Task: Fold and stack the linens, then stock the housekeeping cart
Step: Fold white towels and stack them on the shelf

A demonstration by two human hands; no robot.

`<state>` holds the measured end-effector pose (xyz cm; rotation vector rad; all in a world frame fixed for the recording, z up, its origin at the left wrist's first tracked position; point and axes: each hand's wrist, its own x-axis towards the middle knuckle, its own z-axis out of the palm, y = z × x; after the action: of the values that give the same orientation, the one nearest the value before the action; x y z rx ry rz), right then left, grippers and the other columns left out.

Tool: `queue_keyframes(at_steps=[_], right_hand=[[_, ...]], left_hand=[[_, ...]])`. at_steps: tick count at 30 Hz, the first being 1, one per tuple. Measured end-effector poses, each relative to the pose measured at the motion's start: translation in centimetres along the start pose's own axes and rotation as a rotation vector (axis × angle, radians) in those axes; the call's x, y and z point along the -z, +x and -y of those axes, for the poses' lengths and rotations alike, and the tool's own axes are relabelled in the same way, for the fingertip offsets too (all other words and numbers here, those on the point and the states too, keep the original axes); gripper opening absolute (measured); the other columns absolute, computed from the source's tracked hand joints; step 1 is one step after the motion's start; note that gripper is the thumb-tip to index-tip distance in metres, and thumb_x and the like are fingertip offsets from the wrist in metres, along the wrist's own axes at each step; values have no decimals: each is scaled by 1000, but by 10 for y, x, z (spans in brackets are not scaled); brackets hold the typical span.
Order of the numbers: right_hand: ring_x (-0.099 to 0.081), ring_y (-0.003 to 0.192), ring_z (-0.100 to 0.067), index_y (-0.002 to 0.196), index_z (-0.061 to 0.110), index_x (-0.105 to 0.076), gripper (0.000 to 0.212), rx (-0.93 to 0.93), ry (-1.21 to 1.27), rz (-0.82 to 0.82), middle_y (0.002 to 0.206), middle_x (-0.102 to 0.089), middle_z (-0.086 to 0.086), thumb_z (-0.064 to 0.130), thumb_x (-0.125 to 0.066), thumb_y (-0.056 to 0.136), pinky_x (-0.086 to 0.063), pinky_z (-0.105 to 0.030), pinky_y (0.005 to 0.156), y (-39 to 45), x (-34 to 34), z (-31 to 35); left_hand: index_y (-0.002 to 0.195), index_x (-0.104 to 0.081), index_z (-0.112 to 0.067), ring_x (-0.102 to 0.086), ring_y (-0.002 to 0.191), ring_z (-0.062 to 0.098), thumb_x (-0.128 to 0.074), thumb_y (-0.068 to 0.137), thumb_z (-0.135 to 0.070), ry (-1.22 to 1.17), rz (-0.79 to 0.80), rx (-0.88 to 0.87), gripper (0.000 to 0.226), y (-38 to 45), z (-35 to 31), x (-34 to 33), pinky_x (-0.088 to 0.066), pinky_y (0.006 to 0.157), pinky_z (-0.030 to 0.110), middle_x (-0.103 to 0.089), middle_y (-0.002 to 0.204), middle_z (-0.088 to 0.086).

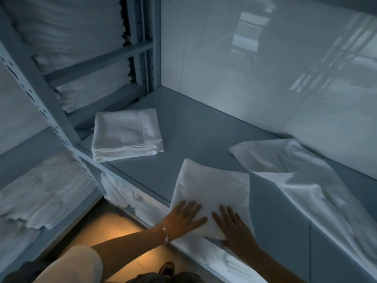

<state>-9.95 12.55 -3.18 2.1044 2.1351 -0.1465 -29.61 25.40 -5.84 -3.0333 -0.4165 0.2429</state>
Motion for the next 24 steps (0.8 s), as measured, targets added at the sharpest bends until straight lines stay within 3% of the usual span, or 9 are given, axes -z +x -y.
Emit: queue_keyframes(at_steps=[3, 5, 7, 10, 13, 15, 18, 21, 24], right_hand=[[-71, 87, -28, 121, 16, -45, 58, 81, 20, -11, 105, -71, -12, 38, -49, 69, -57, -28, 62, -4, 8, -3], [-72, 79, -20, 120, 17, -45, 80, 104, 100, -3, 98, -73, -4, 34, -76, 47, -54, -22, 52, -2, 18, -7], [-68, 71, -17, 122, 18, -46, 99, 102, 124, -45, 93, -70, 1, 33, -84, 32, -52, -22, 50, 1, 24, -11], [-63, 73, -17, 131, 24, -45, 85, 173, 72, -121, 97, -64, 2, 50, -70, 54, -50, -25, 56, 4, 34, -15], [-67, 63, -11, 118, 26, -49, 92, 125, 181, -135, 84, -67, 8, 44, -83, 34, -49, -20, 49, 21, 51, -21], [-68, 63, -14, 108, 19, -53, 74, 186, 336, -230, 81, -71, 0, 40, -75, 41, -48, -19, 54, 42, 75, -20], [-58, 68, -2, 96, 14, -62, 53, 138, 793, -253, 75, -65, -1, 44, -58, 52, -41, -10, 57, 85, 126, -7], [-54, 60, 9, 89, 13, -62, 48, -18, 1189, -268, 68, -62, 13, 44, -64, 53, -41, -11, 55, 138, 162, 13], [-50, 64, -9, 87, 1, -60, 35, -132, 1491, -249, 72, -56, -3, 32, -65, 71, -36, -22, 52, 193, 184, 44]], left_hand=[[121, -52, -27, -70, 94, 22, -92, 41, -39, -29, -3, 44, 90, -3, 7, 11, -57, 75, 33, -70, 110, 7], [101, -70, -26, -71, 79, 16, -94, 29, -38, -15, -32, 77, 77, -8, 8, 27, -57, 65, 26, -74, 94, 1], [94, -72, -25, -69, 71, 13, -91, 34, -36, -62, -105, 134, 64, -15, 12, 49, -54, 59, 21, -71, 84, -4], [119, -59, -24, -66, 91, 18, -75, 65, -30, -234, -142, 355, 56, -34, 28, 83, -51, 70, 26, -66, 103, -3], [126, -52, -30, -61, 105, 19, -63, 75, -31, -322, -139, 510, 53, -63, 55, 105, -49, 79, 30, -63, 115, -6], [125, -52, -32, -61, 105, 20, -57, 70, -38, -452, -139, 597, 55, -84, 80, 115, -48, 83, 31, -63, 116, -5], [110, -62, -30, -65, 91, 14, -46, 52, -52, -660, -348, 716, 64, -116, 118, 137, -51, 79, 27, -69, 100, -10], [93, -60, -38, -60, 80, -7, -65, 49, -53, -941, -698, 867, 47, -140, 155, 153, -47, 73, 8, -64, 88, -25], [104, -58, -23, -57, 76, 1, -84, 66, -20, -1268, -1121, 1057, 46, -138, 189, 153, -47, 63, 6, -60, 98, -4]])
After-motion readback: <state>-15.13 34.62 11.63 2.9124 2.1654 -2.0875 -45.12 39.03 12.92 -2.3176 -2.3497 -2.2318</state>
